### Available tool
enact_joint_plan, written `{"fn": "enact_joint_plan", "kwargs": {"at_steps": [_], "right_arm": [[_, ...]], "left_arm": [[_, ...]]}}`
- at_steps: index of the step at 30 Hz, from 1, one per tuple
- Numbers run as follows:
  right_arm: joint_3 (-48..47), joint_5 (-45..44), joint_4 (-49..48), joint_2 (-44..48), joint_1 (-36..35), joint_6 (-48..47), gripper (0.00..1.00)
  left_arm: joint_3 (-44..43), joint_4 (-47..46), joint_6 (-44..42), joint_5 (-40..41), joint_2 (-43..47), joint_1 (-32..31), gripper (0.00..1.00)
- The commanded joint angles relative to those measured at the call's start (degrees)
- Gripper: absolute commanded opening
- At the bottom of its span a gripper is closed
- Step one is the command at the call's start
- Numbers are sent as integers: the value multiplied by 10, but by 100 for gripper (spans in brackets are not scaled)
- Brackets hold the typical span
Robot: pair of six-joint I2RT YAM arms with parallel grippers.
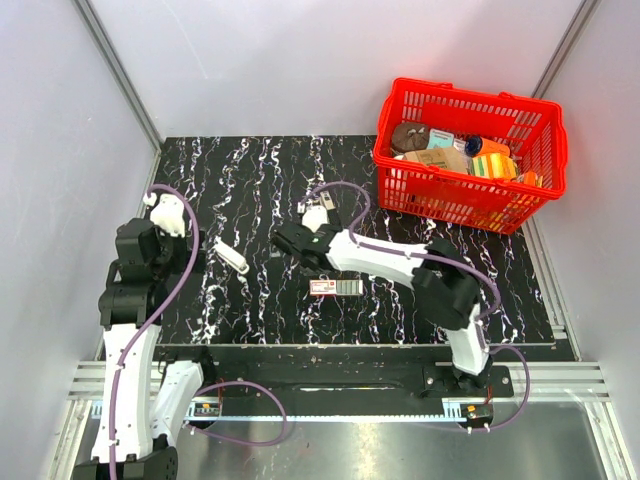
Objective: Unload the staples from the stapler
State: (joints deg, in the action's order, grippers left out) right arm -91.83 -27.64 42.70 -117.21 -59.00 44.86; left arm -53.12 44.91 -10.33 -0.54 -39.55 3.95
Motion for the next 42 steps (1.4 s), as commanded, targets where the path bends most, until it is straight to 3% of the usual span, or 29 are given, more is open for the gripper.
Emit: {"fn": "enact_joint_plan", "kwargs": {"at_steps": [1, 9, 25, 42], "right_arm": [[57, -31, -8, 91, -12, 16, 9], [175, -30, -21, 151, -21, 62, 9], [168, -30, -17, 103, -23, 58, 10], [206, 0, -67, 116, 1, 39, 14]], "left_arm": [[4, -26, -3, 8, -2, 4, 99], [7, -26, -3, -7, -2, 3, 99], [16, -31, -6, -6, 1, 3, 99], [21, -34, -6, -6, 3, 4, 99]]}}
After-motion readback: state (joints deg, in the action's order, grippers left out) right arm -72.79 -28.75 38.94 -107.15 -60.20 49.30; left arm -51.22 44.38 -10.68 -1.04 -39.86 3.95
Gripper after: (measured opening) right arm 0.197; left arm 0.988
